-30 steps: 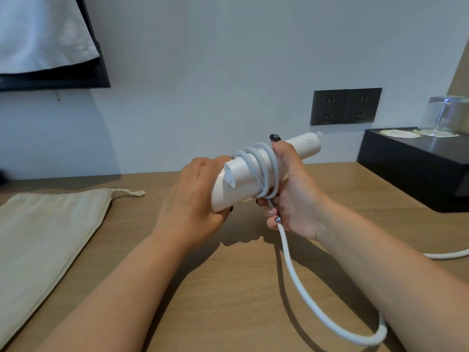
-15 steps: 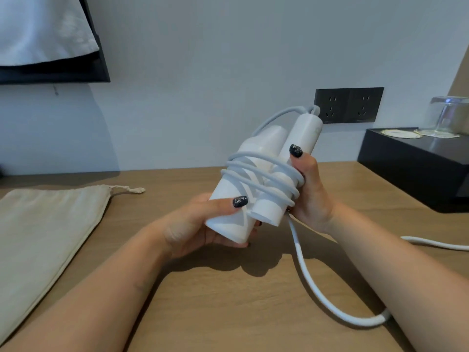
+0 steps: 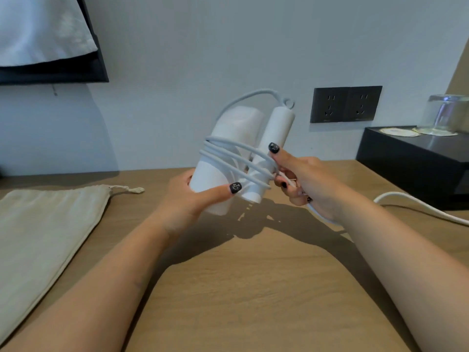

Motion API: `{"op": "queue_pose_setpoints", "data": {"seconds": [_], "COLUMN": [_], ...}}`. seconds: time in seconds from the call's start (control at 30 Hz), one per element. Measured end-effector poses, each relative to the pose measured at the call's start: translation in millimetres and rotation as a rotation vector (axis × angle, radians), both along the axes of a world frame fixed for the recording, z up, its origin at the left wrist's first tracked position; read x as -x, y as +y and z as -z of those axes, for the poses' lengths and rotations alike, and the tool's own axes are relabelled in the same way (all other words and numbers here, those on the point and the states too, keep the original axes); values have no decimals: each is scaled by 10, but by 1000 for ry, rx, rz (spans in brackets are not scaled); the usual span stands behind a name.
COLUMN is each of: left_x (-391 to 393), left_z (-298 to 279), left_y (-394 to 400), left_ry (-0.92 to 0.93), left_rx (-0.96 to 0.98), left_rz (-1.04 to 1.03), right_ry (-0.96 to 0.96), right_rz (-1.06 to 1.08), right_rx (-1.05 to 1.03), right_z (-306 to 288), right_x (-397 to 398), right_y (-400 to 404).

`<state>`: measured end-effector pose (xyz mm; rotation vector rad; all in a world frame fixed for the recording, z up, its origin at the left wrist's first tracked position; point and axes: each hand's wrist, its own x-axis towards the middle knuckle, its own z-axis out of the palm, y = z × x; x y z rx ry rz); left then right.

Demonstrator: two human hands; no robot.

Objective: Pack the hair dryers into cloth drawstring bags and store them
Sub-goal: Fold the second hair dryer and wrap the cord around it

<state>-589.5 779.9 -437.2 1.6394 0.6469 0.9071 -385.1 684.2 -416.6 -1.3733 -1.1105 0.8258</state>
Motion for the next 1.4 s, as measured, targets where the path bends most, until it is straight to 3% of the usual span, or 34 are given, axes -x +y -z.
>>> {"op": "queue_pose_setpoints", "data": {"seconds": [0.23,0.47,0.63,0.8,0.93,1.0,1.17,1.3,1.4], "left_x": [-84,-49,-10,-90,-112,-104,-139,-60,28], "left_z": [21,51,-11,9,37,44,64,24,23], "left_y": [-27,-10,6,-16,-43,-35,-93,-47,-85], "left_ry": [250,404,348,479,416,361,231,-31,-56], "left_rx": [-282,-567,-825,-1178,-1183,-1070,-400,295,505], "left_rz": [-291,-360,-357,-417,-411,-344,-142,284,544], "right_ry": [-206,-418,-245,-35,7,-10,-39,-3,26], "right_rz": [145,183,54,115,165,180,147,-66,-186], "right_rx": [74,198,120,113,69,26,-159,-375,-429], "right_z": [66,83,43,113,117,124,151,185,206], "right_x": [77,244,436,442,401,382,284,215,221], "right_y": [46,26,-23,49,61,66,37,19,27]}}
